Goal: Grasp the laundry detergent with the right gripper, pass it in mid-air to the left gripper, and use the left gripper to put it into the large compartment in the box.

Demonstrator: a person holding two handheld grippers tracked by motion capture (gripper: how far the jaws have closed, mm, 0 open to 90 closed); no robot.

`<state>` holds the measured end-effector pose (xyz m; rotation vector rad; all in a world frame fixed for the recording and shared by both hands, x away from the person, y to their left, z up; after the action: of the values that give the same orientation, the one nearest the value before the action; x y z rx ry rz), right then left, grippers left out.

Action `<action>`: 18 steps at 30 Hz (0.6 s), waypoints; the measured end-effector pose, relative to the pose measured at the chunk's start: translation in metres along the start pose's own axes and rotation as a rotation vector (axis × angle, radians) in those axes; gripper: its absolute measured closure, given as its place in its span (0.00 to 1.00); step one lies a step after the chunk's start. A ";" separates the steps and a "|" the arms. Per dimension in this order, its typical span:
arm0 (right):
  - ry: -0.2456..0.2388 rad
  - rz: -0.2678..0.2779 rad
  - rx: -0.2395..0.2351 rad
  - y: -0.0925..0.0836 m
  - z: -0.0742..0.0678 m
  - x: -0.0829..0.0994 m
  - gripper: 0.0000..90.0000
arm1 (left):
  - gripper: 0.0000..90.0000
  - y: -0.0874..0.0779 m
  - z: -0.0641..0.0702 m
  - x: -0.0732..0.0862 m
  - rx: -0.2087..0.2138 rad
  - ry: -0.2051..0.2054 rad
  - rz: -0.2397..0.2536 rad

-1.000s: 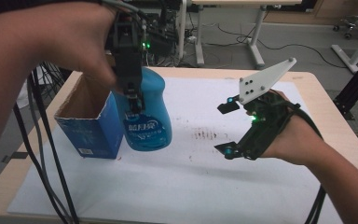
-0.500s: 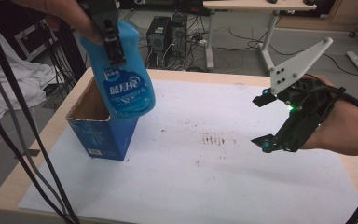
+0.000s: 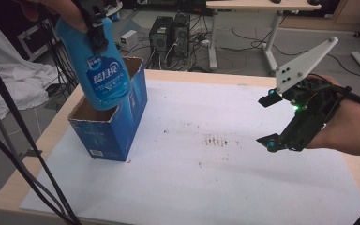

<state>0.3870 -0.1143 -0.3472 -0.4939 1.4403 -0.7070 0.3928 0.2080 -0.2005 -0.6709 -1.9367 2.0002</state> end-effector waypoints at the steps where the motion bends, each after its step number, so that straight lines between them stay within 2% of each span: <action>1: -0.001 0.000 0.000 0.000 0.000 0.000 0.01 | 0.44 0.000 -0.002 0.001 -0.006 -0.010 -0.002; 2: 0.000 -0.001 0.002 0.000 0.000 0.000 0.01 | 0.44 0.001 -0.007 0.002 -0.020 -0.049 0.000; 8: 0.004 0.002 0.005 0.001 0.001 0.000 0.01 | 0.44 0.005 -0.020 0.006 -0.049 -0.123 -0.003; 9: 0.003 0.001 0.007 0.001 0.002 0.000 0.01 | 0.44 0.005 -0.020 0.006 -0.049 -0.123 -0.003; 13: 0.002 0.004 0.008 0.002 0.002 -0.001 0.01 | 0.44 0.012 -0.026 0.007 -0.060 -0.165 -0.009; 18: 0.008 0.008 0.009 0.002 0.002 -0.001 0.01 | 0.44 0.029 -0.031 0.009 -0.058 -0.184 -0.029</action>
<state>0.3891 -0.1122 -0.3477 -0.4787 1.4454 -0.7091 0.4042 0.2379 -0.2301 -0.4841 -2.1016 2.0596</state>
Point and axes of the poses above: each handheld gripper's, and its own axes: y roughly forward along the jaws, x roughly out of its underside, z roughly to its right, the point moved 10 cm from there along y, roughly forward along the jaws, and after that the axes turned 9 degrees about z, right-handed, at the moved point
